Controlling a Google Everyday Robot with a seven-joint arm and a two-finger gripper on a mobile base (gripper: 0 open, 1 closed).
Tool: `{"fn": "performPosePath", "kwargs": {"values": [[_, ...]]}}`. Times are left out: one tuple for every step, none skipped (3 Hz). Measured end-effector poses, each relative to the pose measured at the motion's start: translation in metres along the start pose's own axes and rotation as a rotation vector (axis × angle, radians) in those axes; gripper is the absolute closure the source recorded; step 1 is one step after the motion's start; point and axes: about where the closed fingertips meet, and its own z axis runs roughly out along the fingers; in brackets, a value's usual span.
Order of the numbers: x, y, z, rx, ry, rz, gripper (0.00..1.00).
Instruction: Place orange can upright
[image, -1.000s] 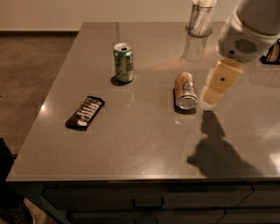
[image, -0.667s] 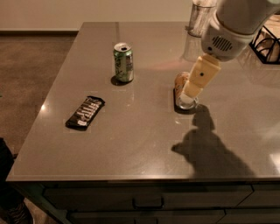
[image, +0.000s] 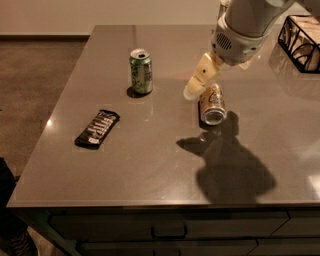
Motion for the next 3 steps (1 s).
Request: {"fn": "performPosePath", "kwargs": {"values": [[-0.006, -0.016, 0.015, 0.023, 0.047, 0.181, 0.0], [-0.009, -0.028, 0.027, 0.061, 0.097, 0.341, 0.0], [-0.005, -0.042, 0.049, 0.103, 0.157, 0.486, 0.0]]}}
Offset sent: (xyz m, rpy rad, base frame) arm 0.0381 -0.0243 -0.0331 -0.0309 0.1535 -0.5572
